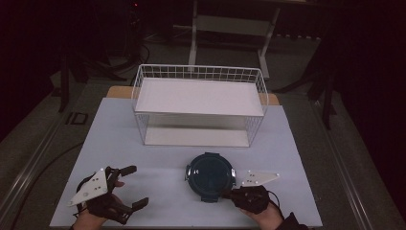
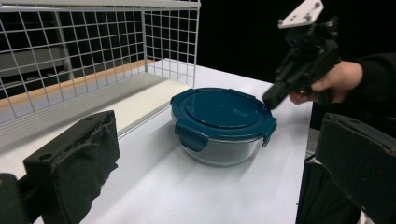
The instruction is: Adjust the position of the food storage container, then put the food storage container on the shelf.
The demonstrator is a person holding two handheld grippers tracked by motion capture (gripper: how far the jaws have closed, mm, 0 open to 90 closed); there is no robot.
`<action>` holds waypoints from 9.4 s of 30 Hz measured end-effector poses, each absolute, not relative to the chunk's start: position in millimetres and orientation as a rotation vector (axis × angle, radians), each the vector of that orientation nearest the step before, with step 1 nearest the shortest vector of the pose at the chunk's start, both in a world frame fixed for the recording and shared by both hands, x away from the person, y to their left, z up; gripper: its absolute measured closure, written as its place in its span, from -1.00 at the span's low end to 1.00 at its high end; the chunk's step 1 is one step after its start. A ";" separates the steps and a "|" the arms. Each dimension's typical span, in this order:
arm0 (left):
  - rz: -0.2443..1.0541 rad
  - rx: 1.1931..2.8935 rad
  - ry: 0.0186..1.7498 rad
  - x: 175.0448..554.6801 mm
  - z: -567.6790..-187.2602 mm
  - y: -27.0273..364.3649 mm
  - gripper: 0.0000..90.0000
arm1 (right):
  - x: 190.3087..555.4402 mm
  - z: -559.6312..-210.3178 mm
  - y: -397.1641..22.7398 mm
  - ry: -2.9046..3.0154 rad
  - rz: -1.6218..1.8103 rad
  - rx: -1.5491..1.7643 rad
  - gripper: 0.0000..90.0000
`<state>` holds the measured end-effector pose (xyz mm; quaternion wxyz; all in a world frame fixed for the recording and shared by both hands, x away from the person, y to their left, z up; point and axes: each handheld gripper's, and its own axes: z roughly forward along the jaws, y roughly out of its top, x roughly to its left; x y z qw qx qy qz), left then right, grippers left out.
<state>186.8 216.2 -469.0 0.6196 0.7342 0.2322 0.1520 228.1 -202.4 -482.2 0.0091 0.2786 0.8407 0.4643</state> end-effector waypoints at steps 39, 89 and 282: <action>0.341 1.685 0.533 186.9 -469.0 217.1 -1.00 | 233.8 -503.5 -180.5 2.736 1.376 0.795 1.00; 0.188 1.767 0.564 236.2 -422.8 154.3 -1.00 | 241.8 -425.9 -210.5 2.252 1.578 0.689 -0.63; 0.064 1.668 1.077 383.9 -503.7 129.3 -0.07 | 397.1 -484.4 -203.9 2.220 1.540 1.462 -0.06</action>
